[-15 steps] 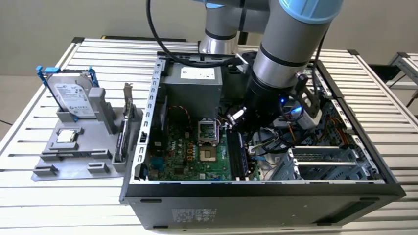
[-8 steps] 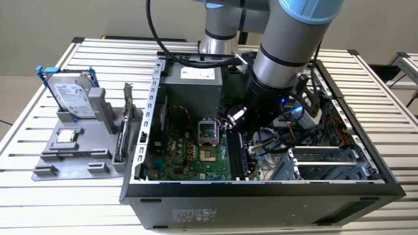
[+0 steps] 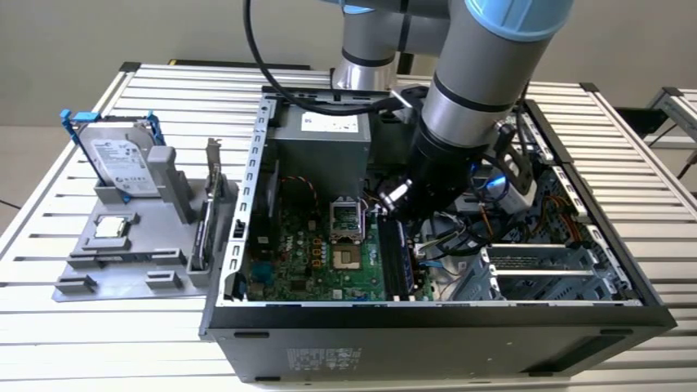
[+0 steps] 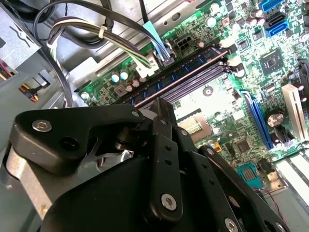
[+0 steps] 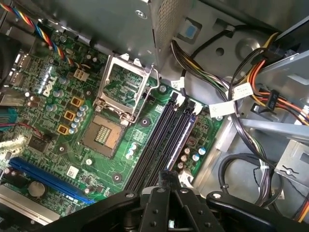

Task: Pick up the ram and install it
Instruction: 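Press down the ram until it locks into place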

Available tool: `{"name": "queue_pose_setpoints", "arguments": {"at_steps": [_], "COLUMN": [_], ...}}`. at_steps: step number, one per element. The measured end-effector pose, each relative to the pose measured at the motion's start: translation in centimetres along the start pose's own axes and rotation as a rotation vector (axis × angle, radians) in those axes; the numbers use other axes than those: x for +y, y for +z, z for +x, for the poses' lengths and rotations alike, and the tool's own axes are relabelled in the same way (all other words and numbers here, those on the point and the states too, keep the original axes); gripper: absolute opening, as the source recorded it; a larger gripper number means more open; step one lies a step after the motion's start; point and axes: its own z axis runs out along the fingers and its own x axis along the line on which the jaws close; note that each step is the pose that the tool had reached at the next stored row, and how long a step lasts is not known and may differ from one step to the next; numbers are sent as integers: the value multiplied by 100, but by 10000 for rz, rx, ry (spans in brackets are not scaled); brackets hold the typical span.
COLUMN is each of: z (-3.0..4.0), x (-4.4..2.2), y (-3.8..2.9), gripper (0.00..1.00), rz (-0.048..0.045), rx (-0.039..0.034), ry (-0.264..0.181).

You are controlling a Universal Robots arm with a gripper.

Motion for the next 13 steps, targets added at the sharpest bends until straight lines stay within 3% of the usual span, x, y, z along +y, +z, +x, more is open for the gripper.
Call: {"name": "queue_pose_setpoints", "arguments": {"at_steps": [13], "z": [0], "x": [0], "y": [5], "gripper": [0], "rz": [-56], "rx": [-22], "ry": [-590]}}
